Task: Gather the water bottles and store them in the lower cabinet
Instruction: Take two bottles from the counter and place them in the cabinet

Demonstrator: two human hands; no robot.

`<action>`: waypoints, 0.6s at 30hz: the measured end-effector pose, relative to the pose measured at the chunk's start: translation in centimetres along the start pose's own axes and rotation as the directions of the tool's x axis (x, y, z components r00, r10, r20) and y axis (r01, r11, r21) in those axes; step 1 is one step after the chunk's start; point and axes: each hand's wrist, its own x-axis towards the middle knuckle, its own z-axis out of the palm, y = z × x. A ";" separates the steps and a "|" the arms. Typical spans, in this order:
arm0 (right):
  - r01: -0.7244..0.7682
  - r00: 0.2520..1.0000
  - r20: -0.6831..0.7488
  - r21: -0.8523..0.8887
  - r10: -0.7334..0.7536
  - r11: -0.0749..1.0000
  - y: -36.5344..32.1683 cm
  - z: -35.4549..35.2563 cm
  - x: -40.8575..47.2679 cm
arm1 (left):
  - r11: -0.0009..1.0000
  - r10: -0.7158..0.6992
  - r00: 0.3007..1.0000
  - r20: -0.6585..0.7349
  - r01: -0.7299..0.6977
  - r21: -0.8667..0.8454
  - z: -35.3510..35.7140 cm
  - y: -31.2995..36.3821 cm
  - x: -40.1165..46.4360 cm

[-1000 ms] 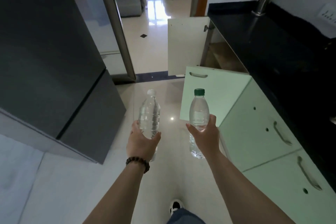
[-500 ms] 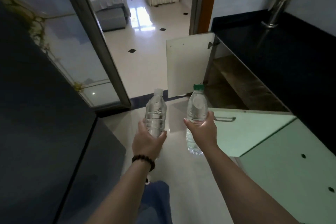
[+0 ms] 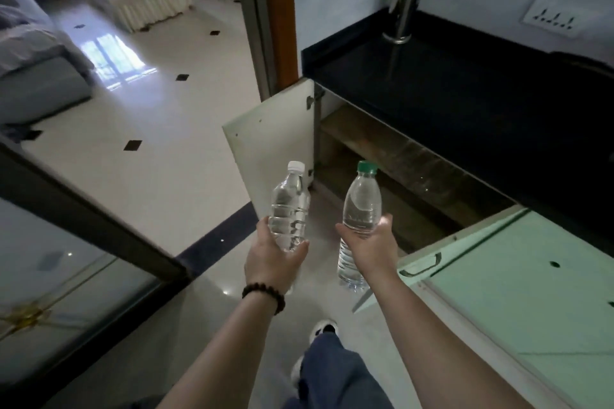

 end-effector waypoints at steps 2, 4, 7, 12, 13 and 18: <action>-0.039 0.998 -0.055 0.000 0.039 0.999 0.3 0.6 2.2 | 1.000 0.015 0.998 0.056 -0.016 0.006 1.4 0.3 3.0; -0.076 0.990 -0.118 0.007 0.077 0.997 0.8 1.3 4.6 | 0.999 0.029 0.993 0.111 -0.032 0.020 2.9 0.8 6.1; -0.134 0.971 -0.197 0.037 0.138 0.990 1.5 2.6 8.7 | 0.997 0.043 0.978 0.206 -0.055 0.053 5.4 1.5 11.2; -0.255 0.926 -0.260 0.110 0.276 0.961 1.6 4.9 16.1 | 0.977 0.055 0.931 0.362 -0.126 0.175 9.0 3.9 20.5; -0.273 0.916 -0.271 0.118 0.296 0.955 1.6 5.4 17.5 | 0.972 0.069 0.920 0.386 -0.148 0.180 9.7 4.4 22.2; -0.343 0.876 -0.314 0.127 0.365 0.931 1.5 7.2 23.1 | 0.961 0.077 0.876 0.476 -0.193 0.200 13.2 6.0 28.6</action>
